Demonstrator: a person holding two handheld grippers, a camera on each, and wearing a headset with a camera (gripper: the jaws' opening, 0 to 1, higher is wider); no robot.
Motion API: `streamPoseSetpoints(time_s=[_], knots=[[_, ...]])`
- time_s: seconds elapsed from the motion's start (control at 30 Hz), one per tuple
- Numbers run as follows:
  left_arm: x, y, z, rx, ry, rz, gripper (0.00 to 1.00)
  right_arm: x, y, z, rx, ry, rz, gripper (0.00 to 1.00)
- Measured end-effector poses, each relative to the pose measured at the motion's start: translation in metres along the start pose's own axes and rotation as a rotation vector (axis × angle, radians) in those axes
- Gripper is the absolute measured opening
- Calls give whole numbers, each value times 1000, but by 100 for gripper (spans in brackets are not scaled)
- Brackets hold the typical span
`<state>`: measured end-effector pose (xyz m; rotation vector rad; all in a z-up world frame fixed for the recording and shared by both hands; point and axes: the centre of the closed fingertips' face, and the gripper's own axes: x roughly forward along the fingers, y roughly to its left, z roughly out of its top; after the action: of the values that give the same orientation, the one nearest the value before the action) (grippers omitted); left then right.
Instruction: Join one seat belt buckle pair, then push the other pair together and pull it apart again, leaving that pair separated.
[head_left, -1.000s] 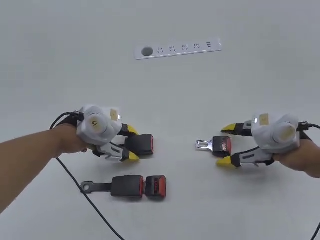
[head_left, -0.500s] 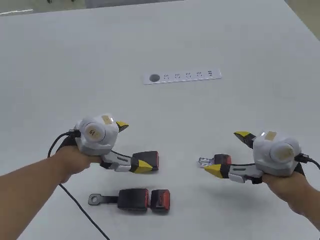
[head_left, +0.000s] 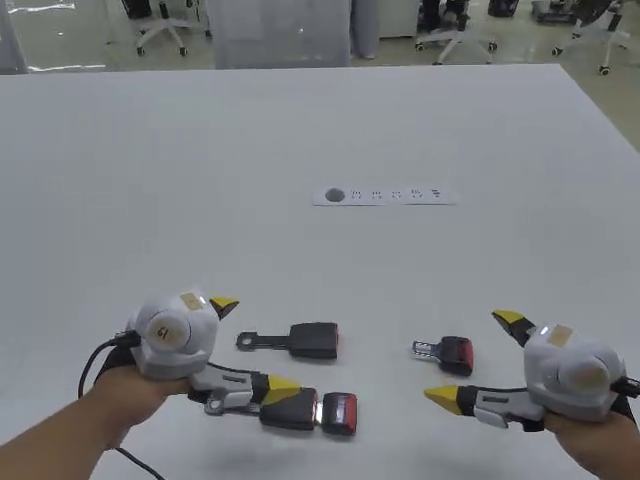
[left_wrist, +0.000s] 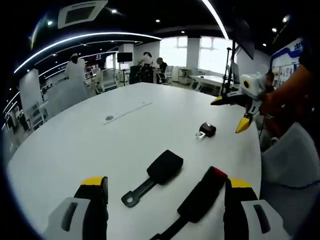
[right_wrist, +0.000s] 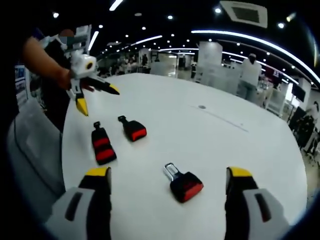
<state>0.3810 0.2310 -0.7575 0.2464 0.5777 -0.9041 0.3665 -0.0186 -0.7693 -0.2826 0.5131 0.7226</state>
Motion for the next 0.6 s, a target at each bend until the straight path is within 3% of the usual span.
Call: streamPoseSetpoints(time_s=[0.27,0.4,0.6], knots=[[-35,-4,-13,-49,-51,37,100,-19,14,-1,-1,-13,-20,98],[-43,-11,-24,-56,-44,45,100,-26,25,0,6,-24,-25,98],[-57,-14,-25,-62,-77,76,100,-34,38,-2,27,-42,-29,99]])
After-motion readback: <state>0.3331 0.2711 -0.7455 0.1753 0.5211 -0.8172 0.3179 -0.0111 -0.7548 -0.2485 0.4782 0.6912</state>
